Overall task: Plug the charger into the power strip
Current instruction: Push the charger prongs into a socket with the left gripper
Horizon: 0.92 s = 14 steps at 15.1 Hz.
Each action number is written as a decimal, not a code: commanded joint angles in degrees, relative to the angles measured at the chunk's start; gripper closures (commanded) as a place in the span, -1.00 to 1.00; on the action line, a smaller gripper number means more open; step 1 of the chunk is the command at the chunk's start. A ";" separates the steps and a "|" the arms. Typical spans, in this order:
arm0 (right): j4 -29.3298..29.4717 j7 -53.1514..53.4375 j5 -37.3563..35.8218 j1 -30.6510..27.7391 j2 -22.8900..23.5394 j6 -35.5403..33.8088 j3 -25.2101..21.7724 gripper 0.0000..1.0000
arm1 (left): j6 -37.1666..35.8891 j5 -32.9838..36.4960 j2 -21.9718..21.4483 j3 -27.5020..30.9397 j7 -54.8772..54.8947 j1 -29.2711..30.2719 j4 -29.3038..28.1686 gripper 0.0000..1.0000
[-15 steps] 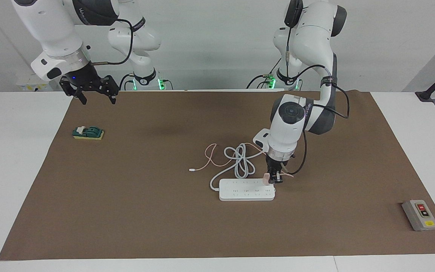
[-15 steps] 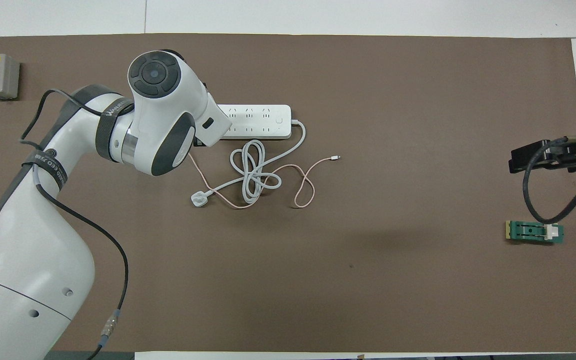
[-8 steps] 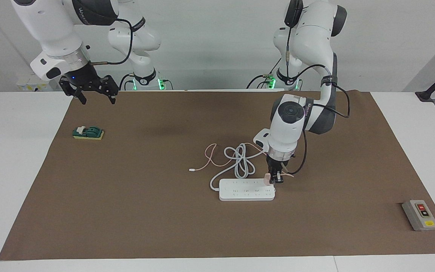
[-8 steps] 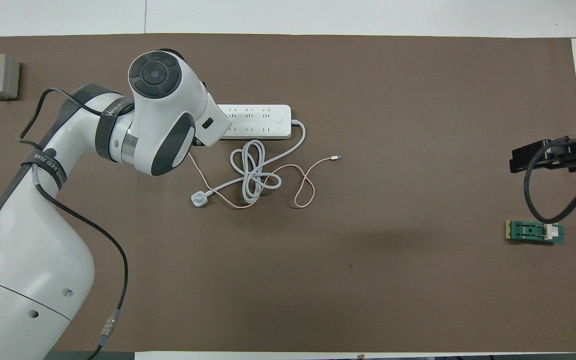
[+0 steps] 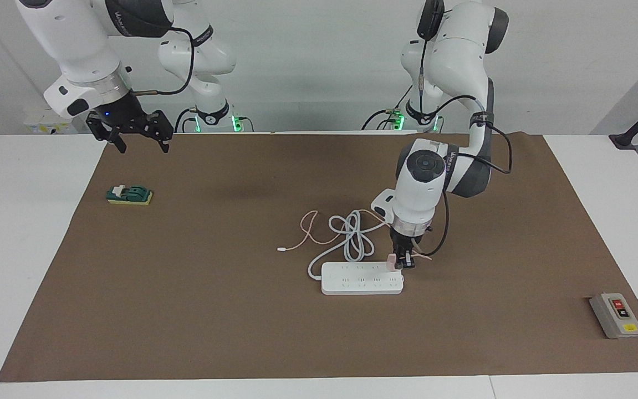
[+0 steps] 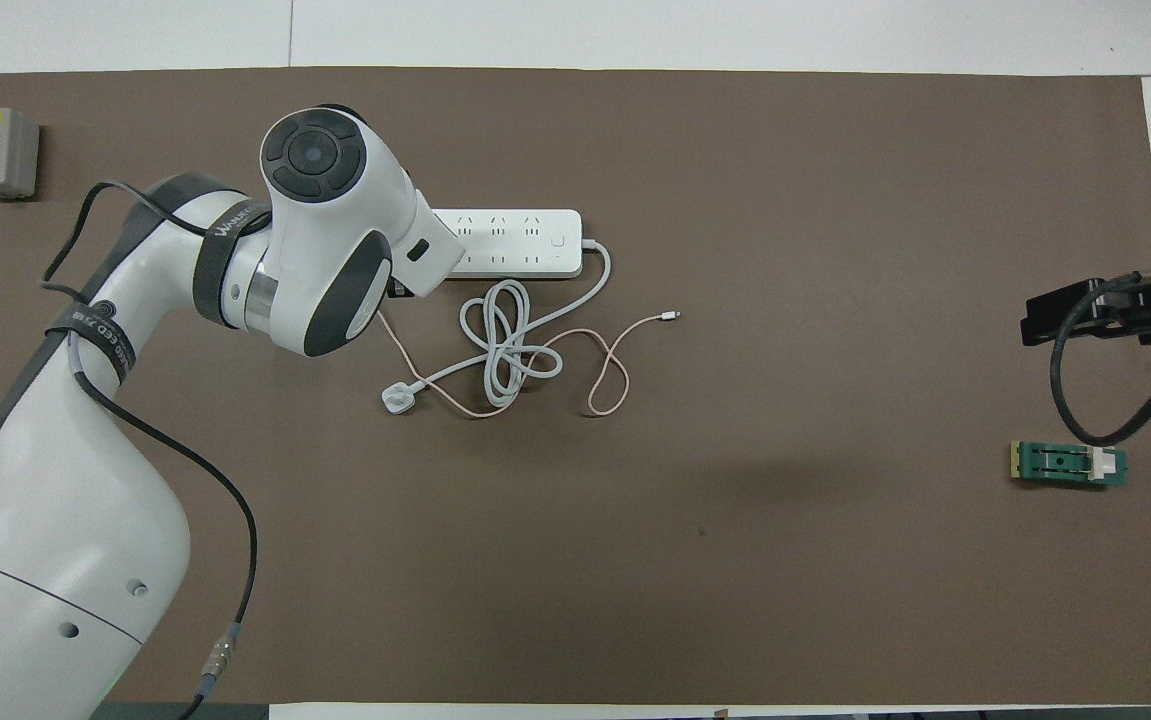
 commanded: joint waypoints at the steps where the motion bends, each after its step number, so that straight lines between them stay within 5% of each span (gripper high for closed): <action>1: -0.24 0.85 -1.16 -0.49 -0.35 0.48 0.32 -1.00 | 1.05 0.90 -2.03 0.46 -3.34 -0.67 -2.96 1.00; 14: -0.33 0.85 -1.16 -0.58 -0.35 0.48 0.32 -1.00 | 4.74 1.42 -1.85 0.63 -1.95 -1.38 -4.98 1.00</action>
